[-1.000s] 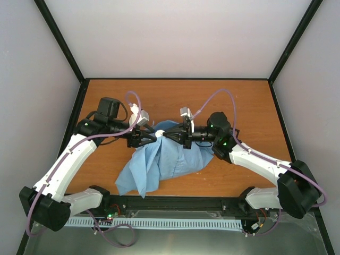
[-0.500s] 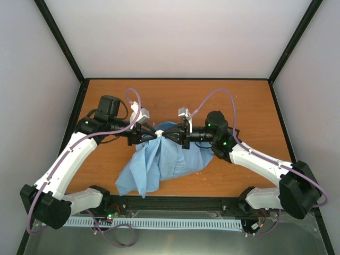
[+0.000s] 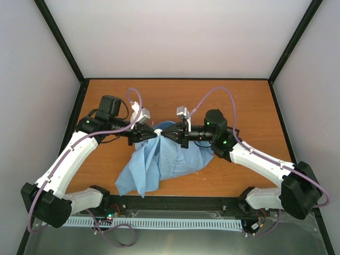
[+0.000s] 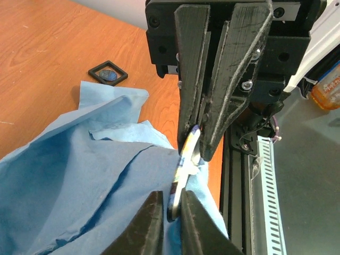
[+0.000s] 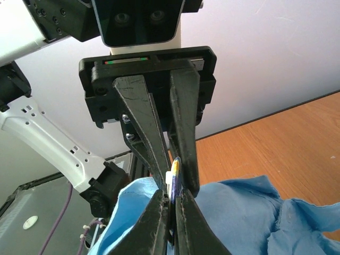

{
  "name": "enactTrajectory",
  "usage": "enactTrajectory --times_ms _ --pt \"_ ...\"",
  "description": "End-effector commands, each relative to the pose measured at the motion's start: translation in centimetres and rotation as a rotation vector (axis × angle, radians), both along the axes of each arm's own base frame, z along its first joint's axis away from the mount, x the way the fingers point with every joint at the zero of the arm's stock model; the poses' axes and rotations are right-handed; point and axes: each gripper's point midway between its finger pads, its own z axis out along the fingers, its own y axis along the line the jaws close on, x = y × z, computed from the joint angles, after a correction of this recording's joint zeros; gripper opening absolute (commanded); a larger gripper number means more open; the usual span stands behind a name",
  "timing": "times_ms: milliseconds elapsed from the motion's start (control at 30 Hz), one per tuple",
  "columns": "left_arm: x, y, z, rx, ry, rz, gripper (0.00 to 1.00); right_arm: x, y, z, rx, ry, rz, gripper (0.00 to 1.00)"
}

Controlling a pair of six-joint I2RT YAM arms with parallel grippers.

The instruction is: Remove the brooch from the garment

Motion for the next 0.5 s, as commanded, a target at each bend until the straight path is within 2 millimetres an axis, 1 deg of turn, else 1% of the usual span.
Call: enactTrajectory --times_ms 0,67,267,333,367,400,467 --pt "0.1 -0.3 1.3 -0.015 -0.021 -0.011 0.08 -0.7 0.1 2.8 0.05 -0.074 0.011 0.03" --pt "0.1 -0.3 1.6 -0.016 -0.019 -0.012 0.01 -0.5 0.0 2.7 0.047 -0.077 -0.001 0.03" --pt "-0.3 -0.3 2.2 -0.025 -0.019 -0.019 0.02 -0.2 -0.3 2.7 0.039 -0.087 -0.029 0.03" --pt "-0.4 -0.3 2.4 -0.032 -0.022 -0.023 0.01 -0.2 -0.3 2.8 0.045 -0.083 -0.027 0.03" --pt "-0.4 -0.3 2.6 -0.036 -0.021 -0.024 0.01 -0.2 -0.3 2.8 0.046 -0.077 -0.03 0.05" --pt "-0.4 -0.4 2.7 -0.04 -0.018 -0.023 0.01 -0.1 -0.2 2.8 0.049 -0.069 -0.032 0.12" --pt "-0.1 -0.5 3.2 -0.05 -0.007 -0.016 0.01 0.0 -0.3 3.1 0.059 -0.05 -0.038 0.31"
